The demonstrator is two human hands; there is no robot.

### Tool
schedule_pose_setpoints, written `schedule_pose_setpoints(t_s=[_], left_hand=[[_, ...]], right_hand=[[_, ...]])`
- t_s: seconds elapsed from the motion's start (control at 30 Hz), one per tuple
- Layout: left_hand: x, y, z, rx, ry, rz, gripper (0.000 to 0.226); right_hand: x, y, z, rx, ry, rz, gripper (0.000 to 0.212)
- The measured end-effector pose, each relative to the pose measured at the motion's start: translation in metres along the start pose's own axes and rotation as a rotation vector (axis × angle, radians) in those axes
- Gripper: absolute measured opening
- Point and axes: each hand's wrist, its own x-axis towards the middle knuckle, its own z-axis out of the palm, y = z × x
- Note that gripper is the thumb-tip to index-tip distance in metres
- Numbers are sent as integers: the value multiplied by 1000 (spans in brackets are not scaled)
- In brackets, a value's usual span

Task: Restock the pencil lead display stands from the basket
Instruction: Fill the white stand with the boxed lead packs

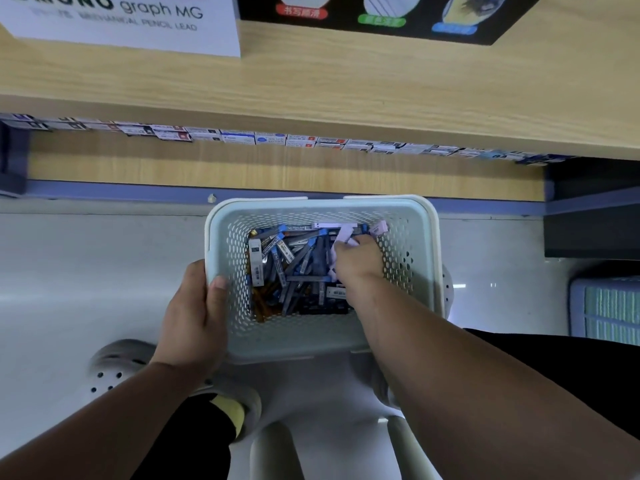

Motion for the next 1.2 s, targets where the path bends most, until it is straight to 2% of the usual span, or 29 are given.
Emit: schedule_pose_setpoints(t_s=[0.07,0.17,0.33,0.47,0.6,0.77,0.87,1.1,1.2], left_hand=[[0,1,0,-2,-2,-1,31],[0,2,0,-9,-6,-4,30],[0,0,0,-28,-20,-17,27],[0,0,0,-36,-32,-13,20],[0,-1,1,-30,-23,11,19],[0,0,4,-45,-12,7,20],[0,2,6,-43,-2,1,16],[3,4,5,-14,12,17,22],[3,5,5,-14,1,7,24]], right_hand=[[1,-1,1,98,22,67,22],[-1,-7,2,200,18,155,20],[-5,-15,7,444,-65,319,32],[-6,-25,8,655,-36,386,37],[-11,-24,9,753,-111,400,42],[-11,-29,9,855,-210,445,38],[-10,-34,12,861,-236,431,28],[-14,-41,15,727,-170,344,29],[-18,-41,14,735,-126,340,39]])
